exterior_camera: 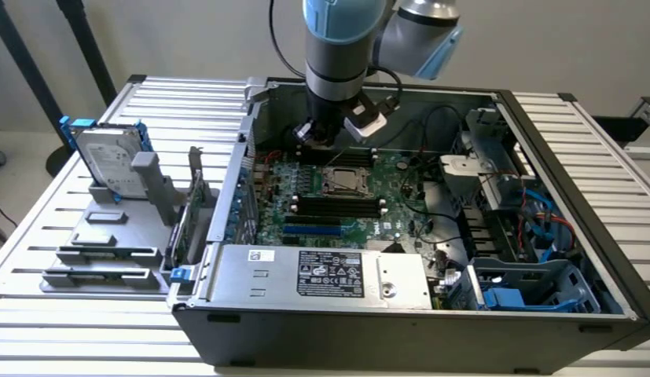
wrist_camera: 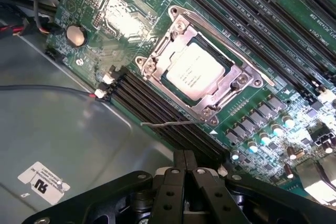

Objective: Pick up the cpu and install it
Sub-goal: 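Install the first cpu locking lever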

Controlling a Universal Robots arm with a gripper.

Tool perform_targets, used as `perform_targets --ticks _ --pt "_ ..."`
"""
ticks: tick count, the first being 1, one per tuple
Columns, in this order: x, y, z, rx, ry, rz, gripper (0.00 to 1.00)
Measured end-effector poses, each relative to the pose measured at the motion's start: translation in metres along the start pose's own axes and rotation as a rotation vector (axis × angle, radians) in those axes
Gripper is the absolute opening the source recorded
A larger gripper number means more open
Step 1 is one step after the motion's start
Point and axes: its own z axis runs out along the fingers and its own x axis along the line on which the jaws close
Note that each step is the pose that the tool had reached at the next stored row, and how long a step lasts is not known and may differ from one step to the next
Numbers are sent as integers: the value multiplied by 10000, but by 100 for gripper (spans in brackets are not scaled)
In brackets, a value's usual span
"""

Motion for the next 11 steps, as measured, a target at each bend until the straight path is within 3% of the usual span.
perform_targets --ticks 1,6,8,11 --pt "-2 3 9 -35 -12 -4 11" --pt "44 -59 70 -329 -90 -59 11" --pt "53 -77 95 -444 -80 -94 11" --pt "41 -68 133 -524 -10 -140 11"
